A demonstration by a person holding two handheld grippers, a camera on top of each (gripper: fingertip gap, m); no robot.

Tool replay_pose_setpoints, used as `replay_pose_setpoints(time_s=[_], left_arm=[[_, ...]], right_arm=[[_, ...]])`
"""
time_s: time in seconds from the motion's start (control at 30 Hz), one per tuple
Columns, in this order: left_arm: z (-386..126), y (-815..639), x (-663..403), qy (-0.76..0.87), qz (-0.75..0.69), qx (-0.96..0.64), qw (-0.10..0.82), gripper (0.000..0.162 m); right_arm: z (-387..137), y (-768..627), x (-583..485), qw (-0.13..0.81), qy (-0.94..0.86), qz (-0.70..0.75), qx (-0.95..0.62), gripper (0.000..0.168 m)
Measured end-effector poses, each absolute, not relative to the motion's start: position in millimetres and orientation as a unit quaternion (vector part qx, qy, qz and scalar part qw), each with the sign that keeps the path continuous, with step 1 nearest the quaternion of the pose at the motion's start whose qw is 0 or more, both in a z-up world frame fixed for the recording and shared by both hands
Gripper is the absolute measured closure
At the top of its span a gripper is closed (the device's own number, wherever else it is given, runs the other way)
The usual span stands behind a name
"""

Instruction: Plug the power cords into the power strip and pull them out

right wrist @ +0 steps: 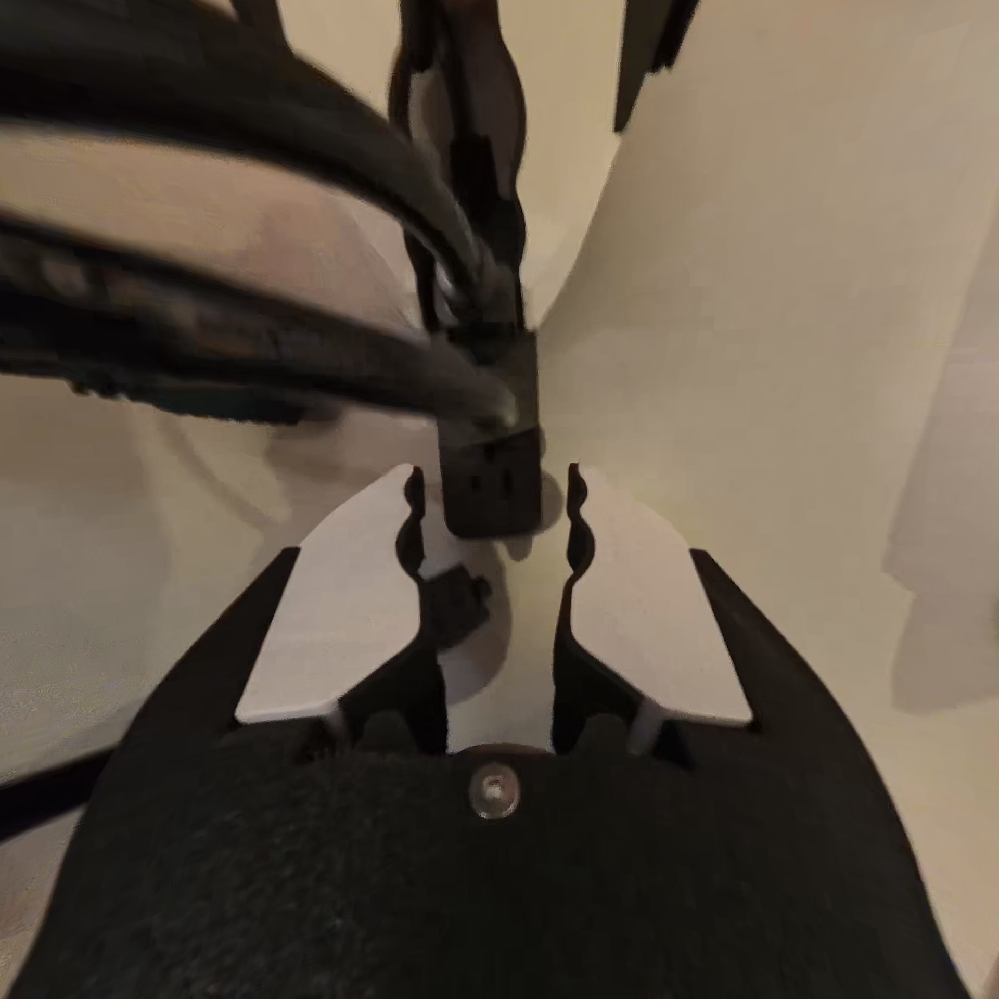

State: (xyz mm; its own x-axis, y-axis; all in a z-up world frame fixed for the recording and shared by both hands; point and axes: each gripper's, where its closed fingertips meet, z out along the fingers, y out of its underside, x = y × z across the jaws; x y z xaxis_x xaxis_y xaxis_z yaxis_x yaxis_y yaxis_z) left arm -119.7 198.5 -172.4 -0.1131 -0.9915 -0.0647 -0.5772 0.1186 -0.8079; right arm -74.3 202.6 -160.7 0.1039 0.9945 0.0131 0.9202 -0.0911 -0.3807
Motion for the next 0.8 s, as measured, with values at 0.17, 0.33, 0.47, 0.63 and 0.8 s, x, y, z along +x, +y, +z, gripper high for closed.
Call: replay_pose_setpoints(time_s=[0.17,0.33,0.47,0.63,0.8], left_arm=[[-172,199,-120,0.674,-0.319,-0.582,0.324,0.131],[-173,199,-120,0.674,-0.320,-0.582,0.324,0.131],[-173,199,-118,0.676,-0.320,-0.580,0.324,0.130],[-173,199,-117,0.675,-0.320,-0.581,0.323,0.130],[-173,198,-116,0.678,-0.314,-0.576,0.332,0.130]], right_arm=[[-156,203,-95,0.168,-0.653,0.175,-0.717,0.142],[-157,204,-97,0.168,-0.665,0.153,-0.711,0.144],[-157,201,-98,0.177,-0.672,0.128,-0.707,0.144],[-157,202,-96,0.177,-0.658,0.143,-0.718,0.145],[-156,200,-95,0.194,-0.666,0.119,-0.710,0.144]])
